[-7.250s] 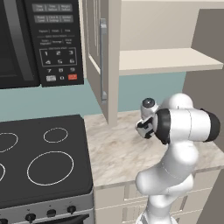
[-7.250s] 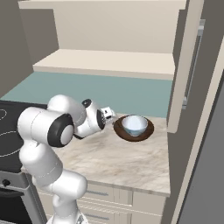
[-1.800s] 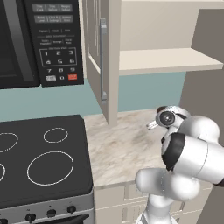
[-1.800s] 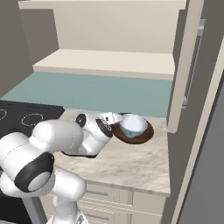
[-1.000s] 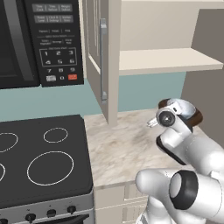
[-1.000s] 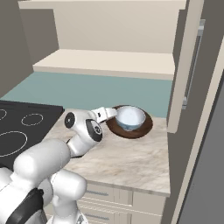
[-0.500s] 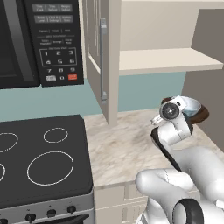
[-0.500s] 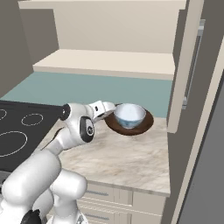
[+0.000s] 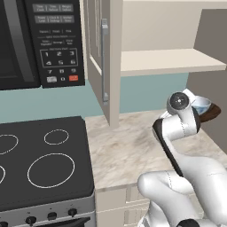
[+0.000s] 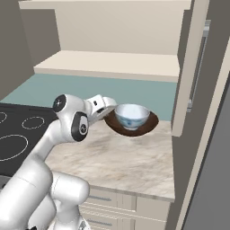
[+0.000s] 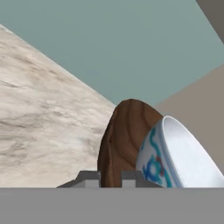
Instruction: Pick up the bowls on the counter and stack them on top of one another in the open cabinet. Place the smaller bowl on top of the larger bowl.
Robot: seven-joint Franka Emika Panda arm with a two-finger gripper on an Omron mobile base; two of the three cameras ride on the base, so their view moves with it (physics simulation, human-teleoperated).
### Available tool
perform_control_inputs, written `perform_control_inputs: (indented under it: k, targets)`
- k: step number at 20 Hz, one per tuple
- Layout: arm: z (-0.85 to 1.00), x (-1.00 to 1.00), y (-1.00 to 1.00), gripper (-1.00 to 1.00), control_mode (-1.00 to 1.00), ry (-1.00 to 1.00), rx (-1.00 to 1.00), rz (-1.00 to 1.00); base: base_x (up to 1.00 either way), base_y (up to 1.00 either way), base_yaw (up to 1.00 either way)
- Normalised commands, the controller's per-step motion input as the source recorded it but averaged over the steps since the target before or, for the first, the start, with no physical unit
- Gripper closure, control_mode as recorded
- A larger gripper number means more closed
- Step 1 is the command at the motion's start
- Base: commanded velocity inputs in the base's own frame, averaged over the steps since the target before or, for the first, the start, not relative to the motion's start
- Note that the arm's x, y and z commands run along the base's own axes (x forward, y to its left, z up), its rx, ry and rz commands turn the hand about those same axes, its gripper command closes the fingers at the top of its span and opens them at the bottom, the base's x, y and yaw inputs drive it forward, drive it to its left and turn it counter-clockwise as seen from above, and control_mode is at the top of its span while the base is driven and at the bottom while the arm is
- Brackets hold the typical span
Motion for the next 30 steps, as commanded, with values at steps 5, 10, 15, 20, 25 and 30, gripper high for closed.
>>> perform_control_inputs:
  k: [5, 10, 15, 20, 25, 30]
  targets:
    - [0.26, -0.45, 0.02, 1.00, -1.00, 0.00, -0.03, 0.00, 0.00, 0.00, 0.00]
    - [0.32, -0.46, 0.08, 1.00, -1.00, 0.00, -0.03, 0.00, 0.00, 0.00, 0.00]
    - [0.40, -0.40, 0.11, 1.00, -1.00, 0.00, -0.04, 0.00, 0.00, 0.00, 0.00]
    - [0.46, -0.30, 0.16, 1.00, -1.00, 0.00, -0.03, 0.01, 0.00, 0.00, 0.00]
    - [0.46, -0.28, 0.21, 1.00, -1.00, 0.00, -0.02, 0.03, 0.00, 0.00, 0.00]
    - [0.46, -0.27, 0.18, 1.00, -1.00, 0.00, -0.02, 0.04, 0.00, 0.00, 0.00]
